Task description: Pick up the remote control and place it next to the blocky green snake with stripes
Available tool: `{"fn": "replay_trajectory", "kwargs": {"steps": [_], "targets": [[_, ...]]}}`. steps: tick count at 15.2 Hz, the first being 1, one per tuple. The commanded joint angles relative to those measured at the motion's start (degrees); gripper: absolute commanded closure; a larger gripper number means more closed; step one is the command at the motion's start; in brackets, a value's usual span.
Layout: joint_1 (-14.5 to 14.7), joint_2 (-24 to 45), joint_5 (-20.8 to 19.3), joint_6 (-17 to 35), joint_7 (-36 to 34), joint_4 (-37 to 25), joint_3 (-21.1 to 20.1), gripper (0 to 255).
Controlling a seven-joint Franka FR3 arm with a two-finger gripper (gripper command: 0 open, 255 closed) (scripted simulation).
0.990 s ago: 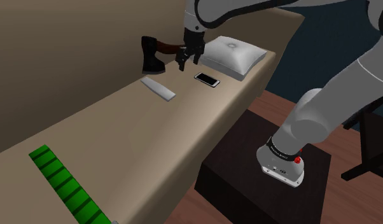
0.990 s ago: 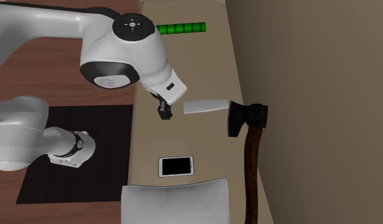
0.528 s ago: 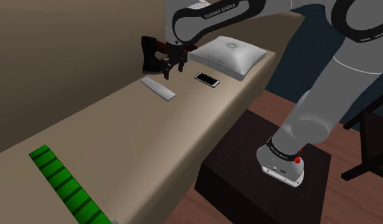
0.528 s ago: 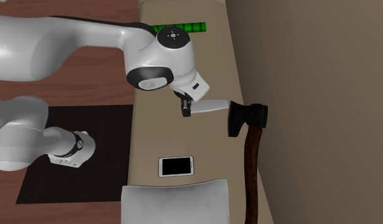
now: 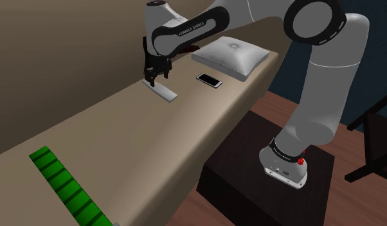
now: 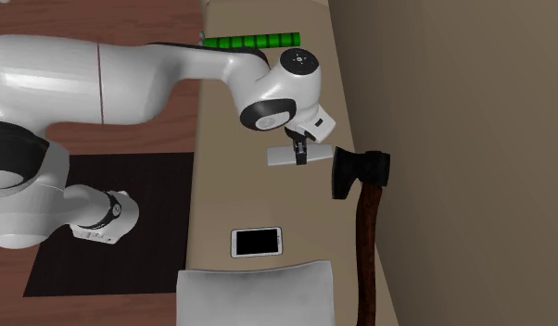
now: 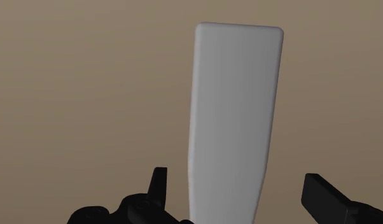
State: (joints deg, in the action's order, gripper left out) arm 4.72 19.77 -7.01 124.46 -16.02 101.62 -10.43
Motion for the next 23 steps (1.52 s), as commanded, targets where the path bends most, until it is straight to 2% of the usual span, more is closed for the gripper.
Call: {"fn": "replay_trajectory", "kwargs": {"steps": [1,7,15,16,23], "targets": [[0.41,2.07,-0.65,0.77,-0.41,-1.23,0.11,0],[0.56,4.8,-1.4,4.68,-0.88,0.01,0.51,0],[0.56,4.8,-1.4,4.67,-0.88,0.0,0.51,0],[0.56,4.8,-1.4,4.67,-0.88,0.0,0.51,255],[0.56,4.78,-1.4,4.68,-0.89,0.03,0.5,255]]}}
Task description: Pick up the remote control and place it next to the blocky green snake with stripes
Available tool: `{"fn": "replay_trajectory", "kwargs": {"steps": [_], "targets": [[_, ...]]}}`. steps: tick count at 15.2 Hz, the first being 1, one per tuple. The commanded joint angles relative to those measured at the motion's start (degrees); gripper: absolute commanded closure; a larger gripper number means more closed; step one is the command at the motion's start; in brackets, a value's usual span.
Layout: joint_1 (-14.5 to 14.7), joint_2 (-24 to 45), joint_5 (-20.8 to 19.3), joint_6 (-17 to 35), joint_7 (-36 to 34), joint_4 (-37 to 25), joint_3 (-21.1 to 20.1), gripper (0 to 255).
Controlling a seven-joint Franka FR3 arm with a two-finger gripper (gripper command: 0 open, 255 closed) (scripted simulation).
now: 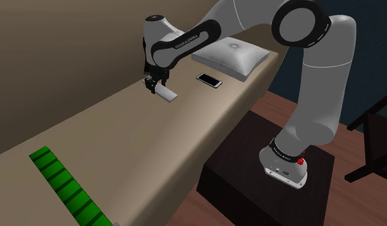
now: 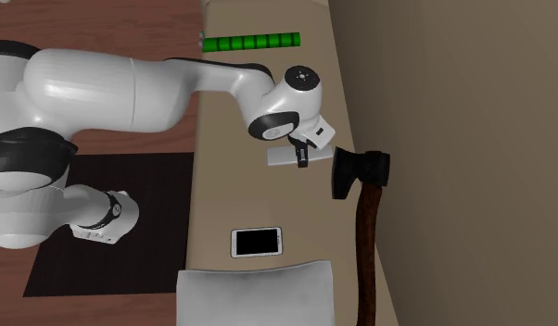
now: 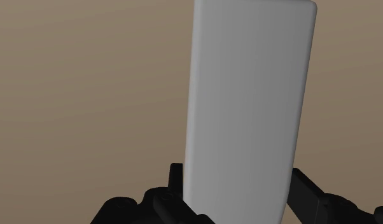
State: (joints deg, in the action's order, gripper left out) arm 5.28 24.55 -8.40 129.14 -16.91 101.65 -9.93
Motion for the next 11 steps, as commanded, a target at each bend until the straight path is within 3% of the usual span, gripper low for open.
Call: {"fn": "replay_trajectory", "kwargs": {"steps": [1,11], "targets": [[0.0,-0.01,-0.01,0.01,0.0,0.0,0.0,255],[-0.24,-3.11,0.96,-5.67,0.82,-2.64,-0.43,255]]}}
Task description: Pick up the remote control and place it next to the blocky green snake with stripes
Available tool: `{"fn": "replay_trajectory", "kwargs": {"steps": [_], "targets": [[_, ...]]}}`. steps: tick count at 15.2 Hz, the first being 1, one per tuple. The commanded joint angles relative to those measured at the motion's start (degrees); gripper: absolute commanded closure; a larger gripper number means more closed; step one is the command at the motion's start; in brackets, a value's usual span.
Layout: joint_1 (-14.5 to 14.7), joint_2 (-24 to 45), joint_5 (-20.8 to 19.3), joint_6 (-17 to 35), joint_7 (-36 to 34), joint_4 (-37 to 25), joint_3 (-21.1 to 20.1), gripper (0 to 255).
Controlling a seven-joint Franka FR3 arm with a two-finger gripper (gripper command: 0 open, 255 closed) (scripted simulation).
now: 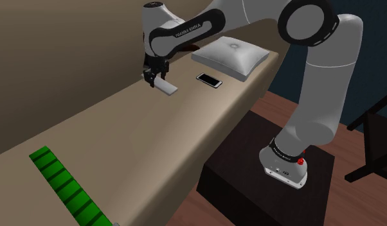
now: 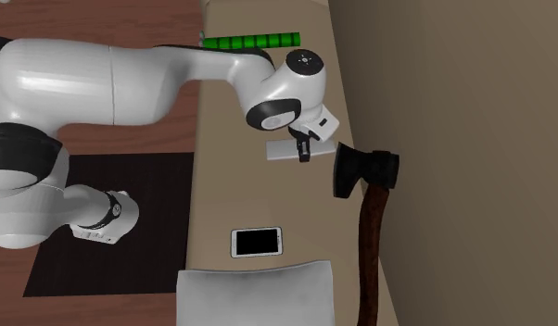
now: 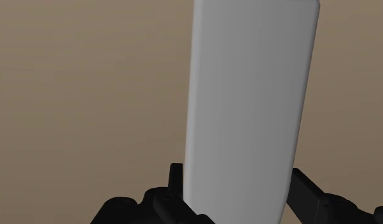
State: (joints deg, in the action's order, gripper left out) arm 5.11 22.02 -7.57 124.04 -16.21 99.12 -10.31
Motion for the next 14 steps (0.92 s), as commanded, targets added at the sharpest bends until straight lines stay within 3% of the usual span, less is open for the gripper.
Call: {"fn": "replay_trajectory", "kwargs": {"steps": [1,11,14], "targets": [[-0.08,-0.88,0.23,-1.22,0.2,-0.46,-0.09,255],[-0.17,-3.3,1.03,-7.95,0.94,-4.84,-0.4,255],[1.07,-5.36,1.02,-7.34,-1.23,-2.06,-1.16,255]]}}
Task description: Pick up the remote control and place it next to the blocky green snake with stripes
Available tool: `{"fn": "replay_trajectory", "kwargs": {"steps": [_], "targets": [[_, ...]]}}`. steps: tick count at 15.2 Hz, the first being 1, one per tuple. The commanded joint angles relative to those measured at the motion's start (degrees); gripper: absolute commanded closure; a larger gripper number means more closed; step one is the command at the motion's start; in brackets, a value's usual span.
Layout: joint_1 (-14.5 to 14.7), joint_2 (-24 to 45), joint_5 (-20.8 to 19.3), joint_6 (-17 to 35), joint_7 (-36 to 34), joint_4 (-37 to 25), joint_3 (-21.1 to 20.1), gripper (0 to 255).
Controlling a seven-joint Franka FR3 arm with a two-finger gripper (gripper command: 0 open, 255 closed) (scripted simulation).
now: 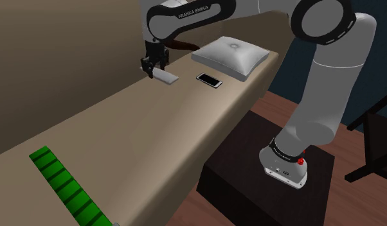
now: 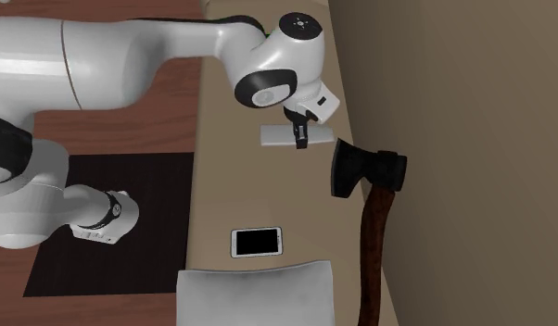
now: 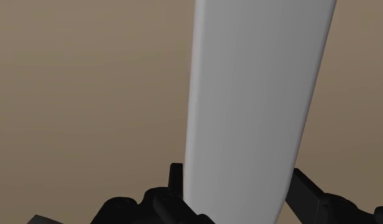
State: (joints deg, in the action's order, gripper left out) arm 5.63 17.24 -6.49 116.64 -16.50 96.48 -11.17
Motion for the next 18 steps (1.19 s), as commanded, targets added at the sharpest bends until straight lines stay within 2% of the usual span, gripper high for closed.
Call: {"fn": "replay_trajectory", "kwargs": {"steps": [1,9,18], "targets": [[1.19,-1.53,-0.06,0.33,-2.05,1.85,-0.7,255],[6.47,-7.41,-0.05,1.37,-11.34,9.27,-4.35,255],[12.82,-10.24,-0.38,0.71,-22.76,12.21,-9.2,255]]}}
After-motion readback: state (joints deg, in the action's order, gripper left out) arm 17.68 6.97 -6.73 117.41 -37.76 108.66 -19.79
